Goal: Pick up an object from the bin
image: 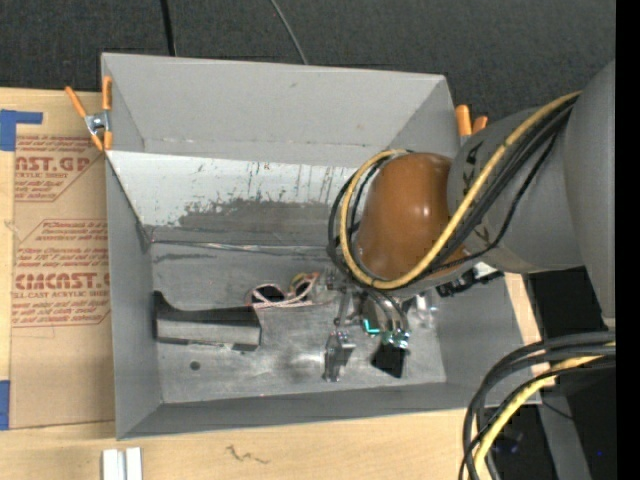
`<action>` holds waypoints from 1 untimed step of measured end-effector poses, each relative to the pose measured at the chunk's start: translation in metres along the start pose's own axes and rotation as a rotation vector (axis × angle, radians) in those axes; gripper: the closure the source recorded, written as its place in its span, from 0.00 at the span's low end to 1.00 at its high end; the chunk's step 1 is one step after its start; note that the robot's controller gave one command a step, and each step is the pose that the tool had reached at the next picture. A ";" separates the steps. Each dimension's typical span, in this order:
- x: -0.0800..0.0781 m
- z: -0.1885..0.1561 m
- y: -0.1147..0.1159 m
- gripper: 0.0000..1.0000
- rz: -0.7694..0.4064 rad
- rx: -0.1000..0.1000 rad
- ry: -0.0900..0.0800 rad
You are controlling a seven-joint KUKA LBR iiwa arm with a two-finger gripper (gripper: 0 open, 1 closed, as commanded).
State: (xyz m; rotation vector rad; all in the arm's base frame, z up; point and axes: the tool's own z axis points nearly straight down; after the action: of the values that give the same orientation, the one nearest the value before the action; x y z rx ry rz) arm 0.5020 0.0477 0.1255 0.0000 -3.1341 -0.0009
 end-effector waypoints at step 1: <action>-0.002 -0.004 0.000 0.00 0.000 0.000 -0.007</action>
Offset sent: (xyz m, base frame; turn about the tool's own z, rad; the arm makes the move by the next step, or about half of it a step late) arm 0.0242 -0.1166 -0.0135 -0.0950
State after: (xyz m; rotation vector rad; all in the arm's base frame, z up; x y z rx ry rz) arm 0.5039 0.0476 0.1292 0.0001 -3.1409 -0.0015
